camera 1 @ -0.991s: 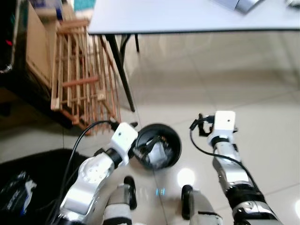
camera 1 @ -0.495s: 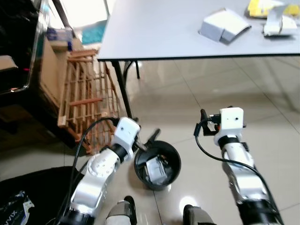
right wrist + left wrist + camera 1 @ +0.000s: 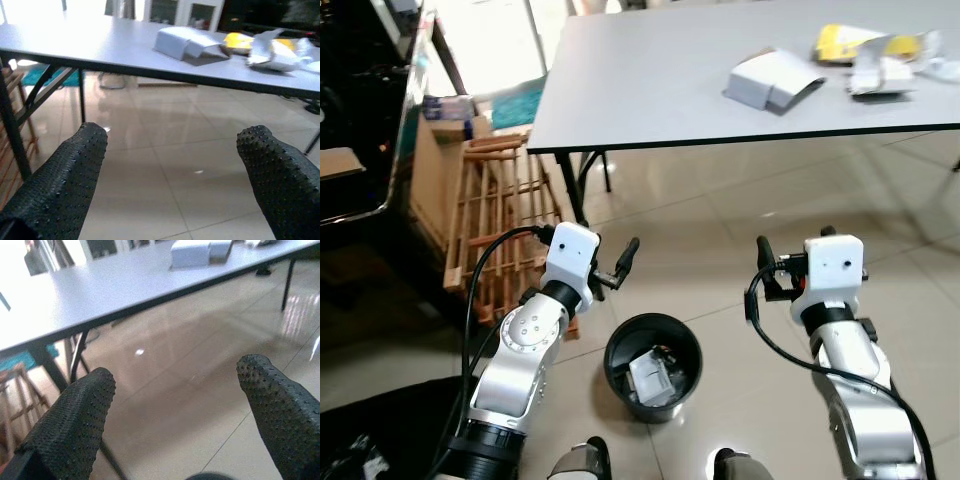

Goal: Picking trash to rubbish bin

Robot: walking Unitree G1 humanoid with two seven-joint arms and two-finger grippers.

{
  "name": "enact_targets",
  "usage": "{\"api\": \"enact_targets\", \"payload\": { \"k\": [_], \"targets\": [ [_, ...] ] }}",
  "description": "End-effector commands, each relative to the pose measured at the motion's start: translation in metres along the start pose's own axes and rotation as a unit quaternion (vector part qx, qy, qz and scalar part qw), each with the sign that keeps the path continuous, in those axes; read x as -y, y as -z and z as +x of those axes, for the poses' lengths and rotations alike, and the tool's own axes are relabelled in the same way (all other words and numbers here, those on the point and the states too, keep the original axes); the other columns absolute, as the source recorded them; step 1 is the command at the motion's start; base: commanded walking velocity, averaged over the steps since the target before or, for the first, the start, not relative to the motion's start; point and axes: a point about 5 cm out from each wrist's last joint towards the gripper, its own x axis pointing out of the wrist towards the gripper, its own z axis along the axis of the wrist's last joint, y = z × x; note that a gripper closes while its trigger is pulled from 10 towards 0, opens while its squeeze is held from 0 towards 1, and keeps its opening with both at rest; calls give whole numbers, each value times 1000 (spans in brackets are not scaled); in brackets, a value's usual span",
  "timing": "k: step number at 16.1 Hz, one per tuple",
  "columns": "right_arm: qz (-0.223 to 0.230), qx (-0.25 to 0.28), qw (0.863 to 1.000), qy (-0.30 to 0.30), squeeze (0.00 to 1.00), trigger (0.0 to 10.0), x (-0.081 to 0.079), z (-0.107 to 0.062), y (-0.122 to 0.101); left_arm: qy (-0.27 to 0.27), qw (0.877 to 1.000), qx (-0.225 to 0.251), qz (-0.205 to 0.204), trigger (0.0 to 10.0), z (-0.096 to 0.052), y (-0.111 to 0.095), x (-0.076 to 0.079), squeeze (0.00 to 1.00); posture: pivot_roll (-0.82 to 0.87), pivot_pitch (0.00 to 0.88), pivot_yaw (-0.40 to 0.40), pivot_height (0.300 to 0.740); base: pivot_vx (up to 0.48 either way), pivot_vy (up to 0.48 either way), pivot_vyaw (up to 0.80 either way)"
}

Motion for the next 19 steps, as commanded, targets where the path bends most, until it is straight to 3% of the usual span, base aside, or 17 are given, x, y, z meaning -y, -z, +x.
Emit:
{"api": "enact_targets", "payload": {
  "k": [1, 3, 4, 5, 6, 15, 19],
  "targets": [
    [3, 2, 1000, 10, 988, 10000, 0, -3, -5, -16, 1000, 7, -3, 10000, -2, -4, -4, 0, -82, 101, 89, 740, 0, 0, 0],
    [25, -8, 999, 26, 957, 10000, -1, -5, -7, -20, 1000, 12, -18, 10000, -1, -5, 1, 0, -84, 99, 79, 740, 0, 0, 0],
    [31, -8, 999, 33, 757, 10000, -2, -4, -11, -17, 1000, 13, -20, 10000, 0, -4, 5, 0, -89, 99, 67, 740, 0, -330, 0],
    [31, -5, 999, 33, 725, 10000, -3, -3, -13, -15, 1000, 13, -21, 10000, -1, -4, 7, 0, -90, 99, 67, 740, 0, -480, 0],
    [31, -1, 999, 32, 627, 10000, -5, -1, -17, -13, 1000, 11, -26, 10000, 0, -2, 8, 0, -91, 98, 67, 740, 0, -480, 0],
    [41, -19, 999, 26, 596, 10000, -13, 2, -18, -13, 1000, 10, -19, 10000, -2, -2, 5, 0, -73, 100, 65, 740, 0, -480, 0],
    [43, -21, 999, 13, 553, 10000, -17, 5, -18, -12, 1000, 14, -25, 10000, -4, -2, 8, 0, -49, 96, 48, 740, 0, 0, 0]
  ]
}}
